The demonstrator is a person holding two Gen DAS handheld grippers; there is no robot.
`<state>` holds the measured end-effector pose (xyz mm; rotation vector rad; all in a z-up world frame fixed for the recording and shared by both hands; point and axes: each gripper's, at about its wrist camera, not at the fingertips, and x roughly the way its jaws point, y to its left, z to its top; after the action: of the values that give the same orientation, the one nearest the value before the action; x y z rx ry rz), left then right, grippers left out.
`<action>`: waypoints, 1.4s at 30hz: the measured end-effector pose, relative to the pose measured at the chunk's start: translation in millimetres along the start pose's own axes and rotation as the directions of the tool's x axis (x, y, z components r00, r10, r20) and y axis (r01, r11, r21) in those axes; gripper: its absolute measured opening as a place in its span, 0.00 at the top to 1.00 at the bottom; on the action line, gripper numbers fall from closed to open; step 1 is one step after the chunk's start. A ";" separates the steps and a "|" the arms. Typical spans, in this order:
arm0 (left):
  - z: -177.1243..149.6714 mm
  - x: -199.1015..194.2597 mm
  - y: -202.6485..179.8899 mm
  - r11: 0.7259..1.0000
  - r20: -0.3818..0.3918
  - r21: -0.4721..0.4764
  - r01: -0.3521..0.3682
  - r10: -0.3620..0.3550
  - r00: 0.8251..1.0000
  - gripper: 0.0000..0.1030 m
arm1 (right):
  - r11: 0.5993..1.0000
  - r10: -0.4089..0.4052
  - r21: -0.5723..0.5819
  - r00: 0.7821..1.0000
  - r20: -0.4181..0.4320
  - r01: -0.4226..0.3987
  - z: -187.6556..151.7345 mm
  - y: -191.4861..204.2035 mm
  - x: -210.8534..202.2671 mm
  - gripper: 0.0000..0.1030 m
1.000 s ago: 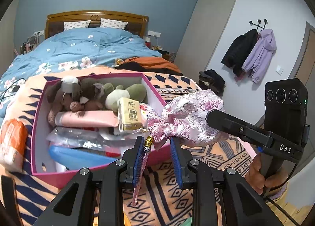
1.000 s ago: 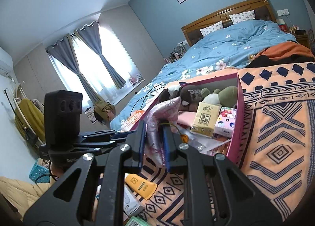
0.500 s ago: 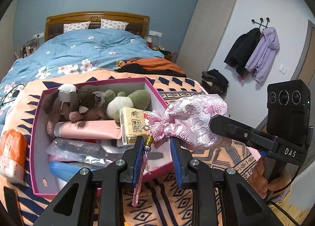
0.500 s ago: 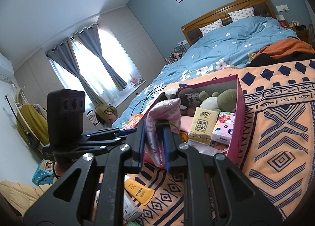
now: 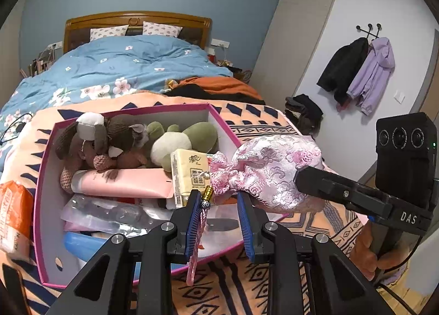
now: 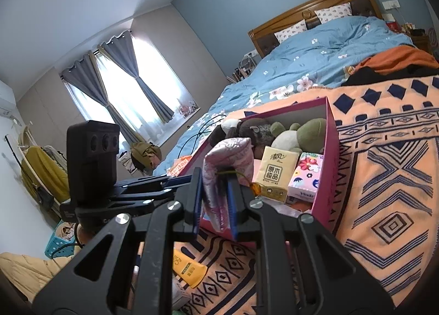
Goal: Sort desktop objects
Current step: 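Carry the pouch with the left gripper over the pink box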
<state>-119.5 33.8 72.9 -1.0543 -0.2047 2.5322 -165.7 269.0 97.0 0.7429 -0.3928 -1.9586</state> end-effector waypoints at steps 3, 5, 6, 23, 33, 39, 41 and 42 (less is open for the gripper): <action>-0.5 5.0 3.2 1.000 -0.007 -0.009 -0.002 0.002 1.000 0.75 | 1.000 -0.001 0.009 1.000 -0.014 0.001 -1.5 -6.1 5.7 0.81; -1.6 8.5 4.1 1.000 -0.013 -0.011 -0.006 0.006 1.000 0.75 | 1.000 -0.001 0.018 1.000 -0.020 0.001 -2.7 -9.6 8.1 0.81; -2.2 10.1 4.7 1.000 -0.016 -0.011 -0.007 0.007 1.000 0.75 | 1.000 0.001 0.022 1.000 -0.023 0.000 -3.2 -11.7 9.2 0.81; -10.5 29.2 10.6 1.000 -0.065 -0.022 -0.022 0.021 0.998 0.75 | 0.998 -0.013 0.053 0.997 -0.077 0.018 -10.7 -31.0 22.7 0.81; -16.2 44.9 11.5 0.999 -0.108 -0.013 -0.052 0.051 0.993 0.74 | 0.997 -0.040 0.066 0.992 -0.119 0.048 -14.9 -40.7 29.9 0.81; -18.4 54.9 14.3 0.997 -0.148 -0.019 -0.069 0.065 0.987 0.74 | 0.992 -0.113 0.034 0.978 -0.175 0.121 -16.9 -44.4 41.3 0.81; -19.3 55.7 14.5 0.997 -0.155 -0.021 -0.070 0.066 0.986 0.74 | 0.990 -0.131 0.020 0.975 -0.179 0.137 -16.6 -43.4 42.0 0.81; -19.5 55.6 14.1 0.997 -0.155 -0.018 -0.072 0.068 0.985 0.74 | 0.989 -0.140 0.014 0.973 -0.183 0.145 -16.5 -42.6 42.3 0.81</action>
<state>-145.6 43.2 19.0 -1.2824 -0.1573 2.5003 -198.5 252.9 46.7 0.9823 -0.2622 -2.0017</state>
